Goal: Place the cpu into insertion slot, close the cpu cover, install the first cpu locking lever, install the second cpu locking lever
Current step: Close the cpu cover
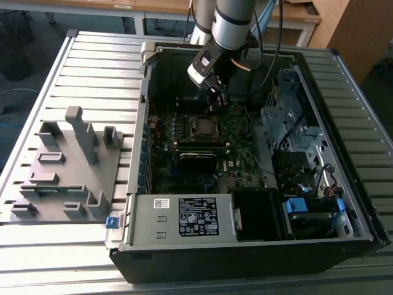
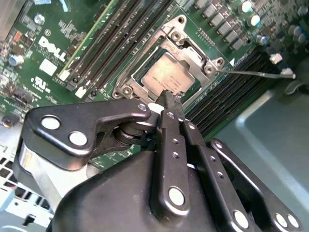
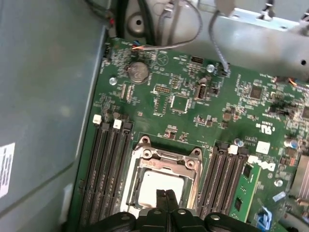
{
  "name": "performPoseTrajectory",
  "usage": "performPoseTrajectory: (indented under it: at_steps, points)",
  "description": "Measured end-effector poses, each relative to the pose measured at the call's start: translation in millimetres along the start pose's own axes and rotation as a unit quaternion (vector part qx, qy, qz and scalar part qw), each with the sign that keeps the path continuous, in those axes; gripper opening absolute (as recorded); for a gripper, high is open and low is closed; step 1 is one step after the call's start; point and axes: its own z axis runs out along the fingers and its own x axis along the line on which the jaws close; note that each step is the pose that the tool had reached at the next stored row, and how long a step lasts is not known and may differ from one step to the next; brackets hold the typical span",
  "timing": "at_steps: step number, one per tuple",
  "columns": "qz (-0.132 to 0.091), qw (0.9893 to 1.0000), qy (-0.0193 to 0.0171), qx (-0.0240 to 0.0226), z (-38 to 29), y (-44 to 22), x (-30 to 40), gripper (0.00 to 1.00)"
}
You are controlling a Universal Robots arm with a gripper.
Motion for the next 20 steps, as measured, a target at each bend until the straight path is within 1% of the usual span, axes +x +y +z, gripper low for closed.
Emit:
performPoseTrajectory:
  at_steps: [4,8,10,12,20]
  points:
    - [-0.029,0.9996,-0.0024,0.0006,0.2,0.0,0.0,0.1]
    - [-0.056,0.9984,-0.0047,0.0012,0.5,0.0,0.0,0.1]
    - [-0.065,0.9978,-0.0055,0.0012,0.5,-0.3,-0.1,0.1]
    - [-0.07,0.9975,-0.0059,0.0011,0.6,-0.3,-0.1,0.1]
    - [-0.071,0.9975,-0.006,0.0011,0.9,-0.3,-0.1,0.1]
